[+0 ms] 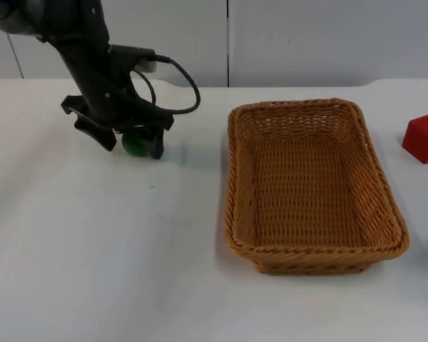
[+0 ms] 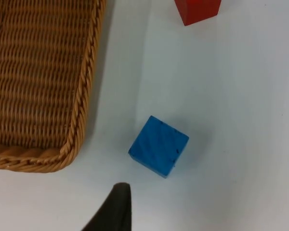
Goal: Place all geometric objects except the red cube into the basket.
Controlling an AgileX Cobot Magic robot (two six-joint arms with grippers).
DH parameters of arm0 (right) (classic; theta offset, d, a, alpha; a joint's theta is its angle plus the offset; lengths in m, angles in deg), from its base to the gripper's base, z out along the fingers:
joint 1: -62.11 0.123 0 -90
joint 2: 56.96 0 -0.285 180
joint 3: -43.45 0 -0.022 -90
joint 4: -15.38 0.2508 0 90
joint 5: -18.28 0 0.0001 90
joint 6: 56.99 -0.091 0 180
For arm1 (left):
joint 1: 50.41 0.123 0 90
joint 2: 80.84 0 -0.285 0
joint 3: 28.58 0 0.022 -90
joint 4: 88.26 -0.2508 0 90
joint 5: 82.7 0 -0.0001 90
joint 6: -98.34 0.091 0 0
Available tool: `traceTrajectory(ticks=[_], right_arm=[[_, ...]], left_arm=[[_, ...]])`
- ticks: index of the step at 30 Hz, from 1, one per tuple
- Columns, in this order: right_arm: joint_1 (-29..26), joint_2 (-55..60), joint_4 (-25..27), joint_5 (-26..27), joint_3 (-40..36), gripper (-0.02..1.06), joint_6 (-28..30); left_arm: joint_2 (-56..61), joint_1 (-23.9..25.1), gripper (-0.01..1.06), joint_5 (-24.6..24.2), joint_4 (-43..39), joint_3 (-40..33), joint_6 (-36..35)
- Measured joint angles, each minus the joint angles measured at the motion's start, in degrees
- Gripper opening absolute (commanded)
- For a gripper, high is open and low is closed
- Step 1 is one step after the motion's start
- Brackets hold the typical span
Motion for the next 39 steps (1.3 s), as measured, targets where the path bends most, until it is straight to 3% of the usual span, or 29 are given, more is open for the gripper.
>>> traceTrajectory(ticks=[3,4,5,13,17,21,26,30,31,35,39], right_arm=[[0.0,0.0,0.0,0.1,0.0,1.05,0.0],[0.0,0.0,0.0,0.1,0.0,1.05,0.0],[0.0,0.0,0.0,0.2,0.0,1.05,0.0],[0.0,0.0,0.0,0.5,0.0,1.05,0.0],[0.0,0.0,0.0,0.6,0.0,1.05,0.0],[0.0,0.0,0.0,0.6,0.0,1.05,0.0],[0.0,0.0,0.0,0.6,0.0,1.05,0.0],[0.0,0.0,0.0,0.7,0.0,1.05,0.0],[0.0,0.0,0.0,0.7,0.0,1.05,0.0],[0.0,0.0,0.0,0.7,0.0,1.05,0.0],[0.0,0.0,0.0,0.7,0.0,1.05,0.0]], left_arm=[[0.0,0.0,0.20,-0.1,0.1,0.0,0.0],[0.3,0.0,0.20,-0.2,0.3,0.0,0.0],[0.7,0.0,0.00,-0.4,1.0,0.0,0.0],[10.4,0.0,0.00,-6.0,2.6,0.0,-0.2],[17.6,-0.7,0.00,-14.6,3.2,0.0,0.9],[19.7,-3.3,0.00,-18.3,3.2,0.0,1.9],[19.5,-9.9,0.00,-17.8,0.3,0.0,1.5],[18.8,-18.6,0.00,-13.9,-5.1,0.0,-0.3],[18.8,-18.6,0.00,-13.9,-5.1,0.0,-0.3],[16.5,-26.1,0.00,-10.1,-6.7,0.0,-0.9],[13.4,-29.6,0.00,-9.0,-7.1,0.0,-0.9]])
